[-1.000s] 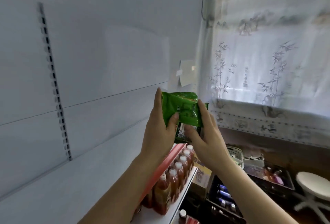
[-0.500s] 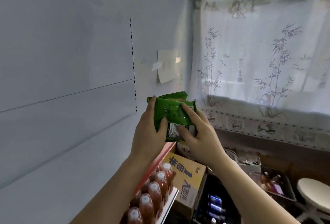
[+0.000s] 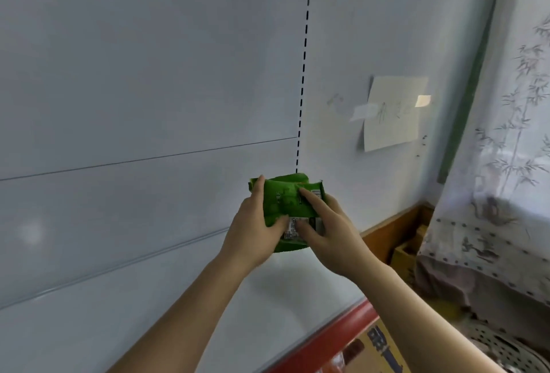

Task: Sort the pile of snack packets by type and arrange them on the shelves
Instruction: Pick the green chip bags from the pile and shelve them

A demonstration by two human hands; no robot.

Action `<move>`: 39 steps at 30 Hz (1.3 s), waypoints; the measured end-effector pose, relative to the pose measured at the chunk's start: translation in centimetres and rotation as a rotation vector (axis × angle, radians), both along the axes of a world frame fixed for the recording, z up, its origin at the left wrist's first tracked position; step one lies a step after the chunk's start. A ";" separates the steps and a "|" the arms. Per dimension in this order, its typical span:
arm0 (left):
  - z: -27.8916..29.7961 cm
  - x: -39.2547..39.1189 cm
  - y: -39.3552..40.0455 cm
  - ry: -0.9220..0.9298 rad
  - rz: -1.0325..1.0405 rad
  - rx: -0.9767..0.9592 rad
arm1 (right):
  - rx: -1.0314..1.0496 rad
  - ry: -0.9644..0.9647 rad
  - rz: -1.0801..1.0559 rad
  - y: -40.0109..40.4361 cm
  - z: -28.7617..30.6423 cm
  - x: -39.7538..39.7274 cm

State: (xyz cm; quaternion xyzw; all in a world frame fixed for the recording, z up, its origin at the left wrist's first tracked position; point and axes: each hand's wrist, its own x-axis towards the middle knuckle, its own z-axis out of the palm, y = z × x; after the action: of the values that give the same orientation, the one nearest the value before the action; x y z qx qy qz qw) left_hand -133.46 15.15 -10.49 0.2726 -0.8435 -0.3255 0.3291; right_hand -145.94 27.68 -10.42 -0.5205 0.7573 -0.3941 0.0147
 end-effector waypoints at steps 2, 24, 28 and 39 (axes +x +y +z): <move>-0.8 -1.7 -1.5 -0.031 0.021 0.009 | 0.031 0.020 0.042 -1.7 -0.7 -2.3; -2.5 -6.3 -1.4 -0.576 0.497 0.001 | 0.339 0.379 0.320 -8.1 -2.0 -12.3; -1.9 -6.6 -0.7 -0.484 0.596 -0.054 | 0.302 0.434 0.359 -7.6 -1.4 -12.7; 0.4 -3.2 3.8 -0.516 0.743 -0.170 | 0.228 0.513 0.415 -5.4 0.9 -9.7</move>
State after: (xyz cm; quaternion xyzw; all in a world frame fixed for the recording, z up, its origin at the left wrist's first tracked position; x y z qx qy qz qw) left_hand -136.68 18.95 -10.10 0.6006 -0.7666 -0.0364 0.2242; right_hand -155.60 22.32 -9.48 -0.7406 0.6534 -0.1521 -0.0383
